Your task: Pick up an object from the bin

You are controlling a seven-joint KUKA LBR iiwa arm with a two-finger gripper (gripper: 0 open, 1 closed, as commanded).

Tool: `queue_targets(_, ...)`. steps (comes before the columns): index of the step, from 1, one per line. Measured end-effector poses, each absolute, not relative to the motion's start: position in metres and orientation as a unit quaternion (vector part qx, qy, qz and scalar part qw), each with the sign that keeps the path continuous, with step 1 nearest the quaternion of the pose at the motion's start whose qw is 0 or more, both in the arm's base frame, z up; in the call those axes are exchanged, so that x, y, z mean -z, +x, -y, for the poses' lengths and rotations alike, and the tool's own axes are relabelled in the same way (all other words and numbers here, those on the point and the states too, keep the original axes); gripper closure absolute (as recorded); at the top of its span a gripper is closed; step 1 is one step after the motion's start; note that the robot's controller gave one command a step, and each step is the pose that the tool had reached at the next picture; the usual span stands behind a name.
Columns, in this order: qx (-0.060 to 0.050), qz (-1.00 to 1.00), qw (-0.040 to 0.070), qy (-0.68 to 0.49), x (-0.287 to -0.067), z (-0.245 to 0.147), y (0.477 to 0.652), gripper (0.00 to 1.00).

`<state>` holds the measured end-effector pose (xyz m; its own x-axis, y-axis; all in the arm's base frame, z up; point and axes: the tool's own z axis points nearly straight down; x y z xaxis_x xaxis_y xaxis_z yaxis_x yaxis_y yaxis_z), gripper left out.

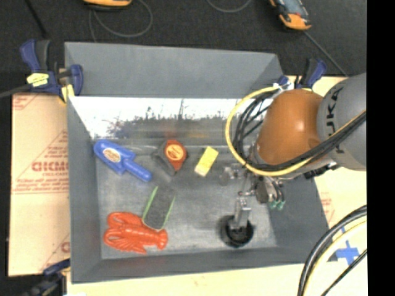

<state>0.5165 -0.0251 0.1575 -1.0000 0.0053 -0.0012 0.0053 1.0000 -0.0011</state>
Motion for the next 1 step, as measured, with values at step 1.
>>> queue_targets(1, 0.0, -0.999, 0.004, -0.042, -0.1466, 0.0374, 0.5036, 0.0)
